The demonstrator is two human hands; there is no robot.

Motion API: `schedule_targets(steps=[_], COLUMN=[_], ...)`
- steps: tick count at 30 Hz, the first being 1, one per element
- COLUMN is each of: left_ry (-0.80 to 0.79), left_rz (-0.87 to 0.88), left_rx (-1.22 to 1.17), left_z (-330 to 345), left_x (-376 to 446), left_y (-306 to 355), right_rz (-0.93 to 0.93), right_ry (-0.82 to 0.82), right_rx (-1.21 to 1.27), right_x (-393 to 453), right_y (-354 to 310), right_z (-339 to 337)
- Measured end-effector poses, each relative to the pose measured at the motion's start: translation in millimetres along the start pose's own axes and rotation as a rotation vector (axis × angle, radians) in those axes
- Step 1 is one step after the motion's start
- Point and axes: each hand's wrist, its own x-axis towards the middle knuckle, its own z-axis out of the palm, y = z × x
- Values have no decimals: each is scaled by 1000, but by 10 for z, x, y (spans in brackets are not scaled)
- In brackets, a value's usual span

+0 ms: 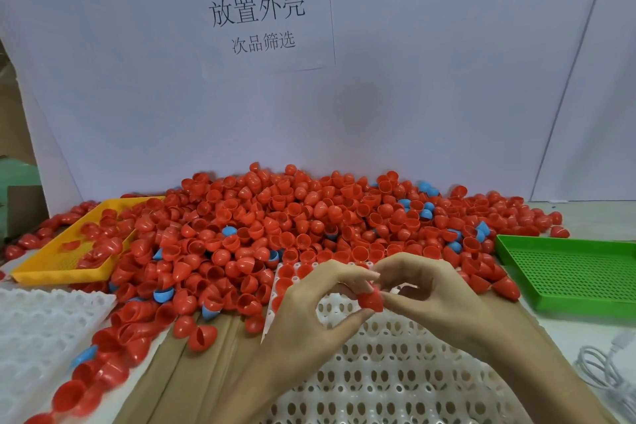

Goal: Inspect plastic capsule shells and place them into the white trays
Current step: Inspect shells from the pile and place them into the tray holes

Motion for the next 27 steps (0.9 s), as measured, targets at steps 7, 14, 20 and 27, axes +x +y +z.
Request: schedule_targets(steps=[7,14,20,27], left_ry=[9,574,576,547], left_rz=[92,-158,-548,-609], left_rx=[196,281,244,220], left_z=[38,-197,-394,-410], left_x=[-54,0,8,-6], left_y=[-42,-220,-557,-609], right_rz=[3,51,-17,-136], right_ry=[17,5,-90,-223], right_rx=[-36,-197,-396,-564], right_x=[12,136,504,816], right_y=[31,63,-53,-20], right_z=[21,-24,266,775])
